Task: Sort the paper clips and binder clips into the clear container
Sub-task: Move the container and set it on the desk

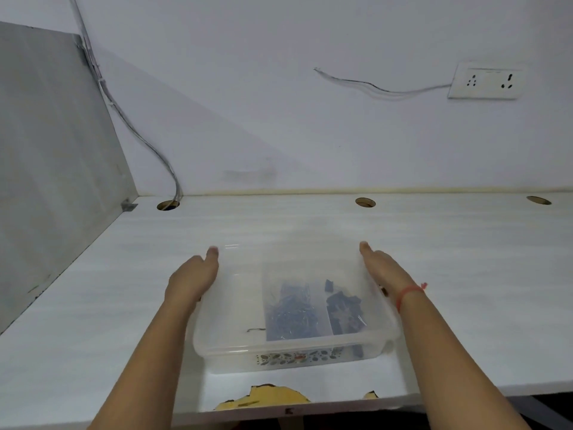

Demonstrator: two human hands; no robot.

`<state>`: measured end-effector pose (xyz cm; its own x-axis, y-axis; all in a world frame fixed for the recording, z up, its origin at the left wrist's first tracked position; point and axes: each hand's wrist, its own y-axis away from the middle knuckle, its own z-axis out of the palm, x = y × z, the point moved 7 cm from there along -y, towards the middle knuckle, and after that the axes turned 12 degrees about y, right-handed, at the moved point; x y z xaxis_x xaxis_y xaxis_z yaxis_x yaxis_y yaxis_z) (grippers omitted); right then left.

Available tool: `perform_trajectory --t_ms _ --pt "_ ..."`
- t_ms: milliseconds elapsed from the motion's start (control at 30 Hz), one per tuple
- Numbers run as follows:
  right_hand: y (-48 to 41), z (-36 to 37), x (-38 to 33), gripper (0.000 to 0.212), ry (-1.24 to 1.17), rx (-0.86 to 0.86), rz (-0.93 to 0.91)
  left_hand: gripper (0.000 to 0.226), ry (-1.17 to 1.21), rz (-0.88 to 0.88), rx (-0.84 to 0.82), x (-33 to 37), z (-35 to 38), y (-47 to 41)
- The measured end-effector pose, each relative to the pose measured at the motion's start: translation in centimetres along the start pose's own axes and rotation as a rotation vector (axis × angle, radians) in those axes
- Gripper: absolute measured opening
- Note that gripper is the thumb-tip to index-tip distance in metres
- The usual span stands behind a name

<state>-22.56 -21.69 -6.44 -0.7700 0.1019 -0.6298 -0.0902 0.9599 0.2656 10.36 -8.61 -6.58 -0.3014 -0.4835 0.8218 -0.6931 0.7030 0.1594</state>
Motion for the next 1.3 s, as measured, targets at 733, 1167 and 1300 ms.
perform_trajectory --t_ms 733,1167,1300 --pt "4.2 -0.7 2.9 0.055 -0.434 -0.002 -0.217 0.063 0.728 0.015 -0.277 -2.1 -0.4 3.4" --pt "6.6 3.4 4.1 0.121 -0.269 -0.015 -0.435 0.096 0.598 0.303 -0.189 -5.2 2.0 9.3" --pt "5.8 3.5 4.1 0.087 -0.333 0.145 -0.39 0.086 0.536 0.272 -0.168 -5.3 2.8 7.9"
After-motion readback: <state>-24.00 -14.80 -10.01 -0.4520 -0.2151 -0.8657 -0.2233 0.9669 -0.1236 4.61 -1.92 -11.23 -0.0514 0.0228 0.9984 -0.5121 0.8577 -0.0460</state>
